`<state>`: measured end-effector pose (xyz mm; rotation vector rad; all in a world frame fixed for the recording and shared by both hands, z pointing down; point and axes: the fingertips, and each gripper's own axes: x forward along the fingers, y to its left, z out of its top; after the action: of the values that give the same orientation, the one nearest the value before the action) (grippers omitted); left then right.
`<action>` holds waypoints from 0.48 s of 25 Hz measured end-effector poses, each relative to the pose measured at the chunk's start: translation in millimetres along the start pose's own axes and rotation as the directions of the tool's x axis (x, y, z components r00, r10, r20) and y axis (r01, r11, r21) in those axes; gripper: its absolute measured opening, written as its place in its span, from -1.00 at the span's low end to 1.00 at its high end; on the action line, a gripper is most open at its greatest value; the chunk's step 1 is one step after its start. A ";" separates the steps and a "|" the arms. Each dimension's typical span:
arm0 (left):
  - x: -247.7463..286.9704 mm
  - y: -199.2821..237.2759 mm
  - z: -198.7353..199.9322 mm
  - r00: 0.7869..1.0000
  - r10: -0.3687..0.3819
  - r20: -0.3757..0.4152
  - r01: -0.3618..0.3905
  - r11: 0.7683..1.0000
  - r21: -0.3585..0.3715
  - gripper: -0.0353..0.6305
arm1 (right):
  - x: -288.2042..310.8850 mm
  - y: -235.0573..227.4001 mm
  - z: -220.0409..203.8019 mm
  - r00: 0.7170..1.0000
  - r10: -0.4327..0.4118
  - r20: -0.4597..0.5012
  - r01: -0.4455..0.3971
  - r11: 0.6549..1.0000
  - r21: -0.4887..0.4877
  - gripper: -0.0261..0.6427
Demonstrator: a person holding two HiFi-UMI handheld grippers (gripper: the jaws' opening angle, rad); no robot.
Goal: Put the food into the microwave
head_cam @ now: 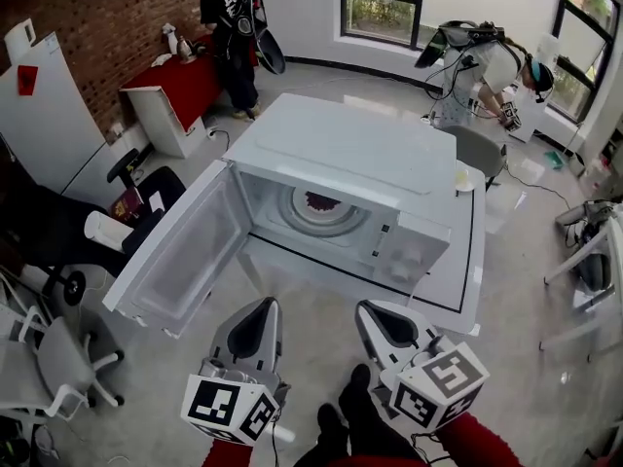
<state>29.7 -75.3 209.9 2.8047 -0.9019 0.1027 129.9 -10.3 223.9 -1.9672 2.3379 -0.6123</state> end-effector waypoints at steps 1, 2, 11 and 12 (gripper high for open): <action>-5.6 -2.5 -1.2 1.000 0.007 0.000 -0.007 1.000 0.002 -0.87 | -4.5 1.6 -0.8 1.000 0.002 0.004 -0.002 1.000 0.003 -0.89; -11.0 -4.4 -2.1 1.000 0.013 0.001 -0.013 1.000 0.002 -0.87 | -8.6 3.2 -1.8 1.000 0.004 0.007 -0.004 1.000 0.004 -0.89; -47.6 -18.9 -8.3 0.999 0.037 0.027 -0.037 0.999 0.000 -0.87 | -35.1 18.8 -15.5 0.999 0.029 0.031 -0.029 0.999 0.018 -0.89; -50.5 -21.1 -9.8 0.999 0.037 0.029 -0.037 0.999 0.002 -0.87 | -36.7 19.8 -16.9 0.999 0.029 0.033 -0.029 0.999 0.013 -0.89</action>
<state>0.9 -27.7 209.8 2.7989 -0.9608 0.0691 114.1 31.8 224.9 -1.9190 2.3332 -0.5881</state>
